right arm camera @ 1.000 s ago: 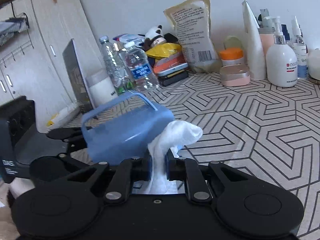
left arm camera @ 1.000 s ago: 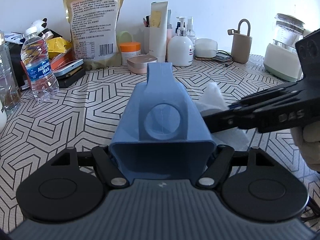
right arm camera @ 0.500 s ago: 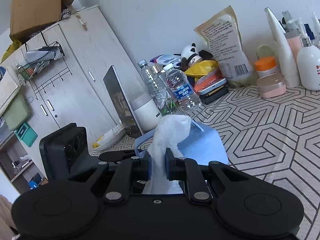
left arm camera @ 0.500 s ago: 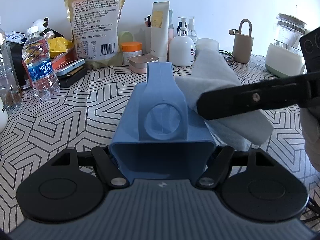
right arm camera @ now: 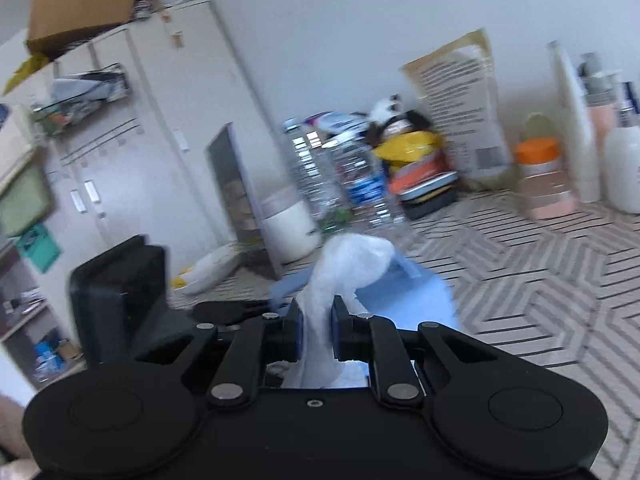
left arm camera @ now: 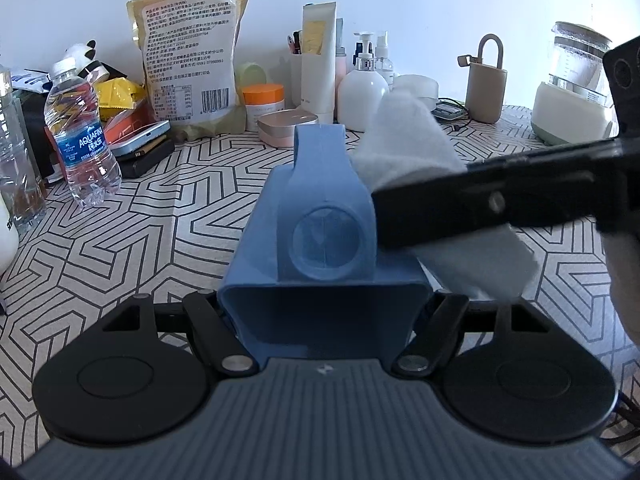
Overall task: Clean container
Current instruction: 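Rotate the held container with the left tool while the right tool keeps wiping it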
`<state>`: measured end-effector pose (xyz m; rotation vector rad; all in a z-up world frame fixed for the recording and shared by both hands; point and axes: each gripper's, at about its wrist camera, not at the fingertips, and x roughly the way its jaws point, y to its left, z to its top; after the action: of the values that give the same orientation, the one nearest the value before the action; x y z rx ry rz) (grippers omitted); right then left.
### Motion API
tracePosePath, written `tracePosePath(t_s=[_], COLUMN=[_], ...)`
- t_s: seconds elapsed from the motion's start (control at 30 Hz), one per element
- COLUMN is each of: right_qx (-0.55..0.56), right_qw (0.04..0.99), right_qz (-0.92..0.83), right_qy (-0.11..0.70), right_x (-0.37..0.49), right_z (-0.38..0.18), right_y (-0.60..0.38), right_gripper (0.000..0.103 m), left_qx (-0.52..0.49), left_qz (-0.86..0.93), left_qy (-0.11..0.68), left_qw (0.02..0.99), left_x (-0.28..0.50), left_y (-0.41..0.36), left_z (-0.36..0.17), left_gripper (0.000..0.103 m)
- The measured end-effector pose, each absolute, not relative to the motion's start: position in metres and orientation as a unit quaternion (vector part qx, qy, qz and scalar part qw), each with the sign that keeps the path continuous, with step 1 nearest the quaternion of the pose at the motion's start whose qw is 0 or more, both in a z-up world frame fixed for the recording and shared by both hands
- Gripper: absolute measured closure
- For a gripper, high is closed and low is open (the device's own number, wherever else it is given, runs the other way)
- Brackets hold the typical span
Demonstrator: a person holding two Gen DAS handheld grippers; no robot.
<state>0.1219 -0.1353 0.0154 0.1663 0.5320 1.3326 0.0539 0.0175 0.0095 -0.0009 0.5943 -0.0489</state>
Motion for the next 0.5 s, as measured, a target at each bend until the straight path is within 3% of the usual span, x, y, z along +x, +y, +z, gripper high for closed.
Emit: tracePosePath(t_s=[0.13,0.5], right_qx=[0.081,0.064], right_qw=[0.76,0.792], right_qz=[0.596,0.563], right_qy=[0.246,0.23], right_x=[0.127,0.128], right_z=[0.014,0.015], right_y=[-0.135,-0.137], right_gripper=[0.092,0.092], left_qx=[0.001,0.007], left_qz=[-0.026,-0.028], left_qy=[0.291,0.292], left_qw=[0.956,0.956], left_x=[0.053,0.053], left_y=[0.016,0.013], left_z=[0.01,0.009], left_gripper=[0.03,0.03])
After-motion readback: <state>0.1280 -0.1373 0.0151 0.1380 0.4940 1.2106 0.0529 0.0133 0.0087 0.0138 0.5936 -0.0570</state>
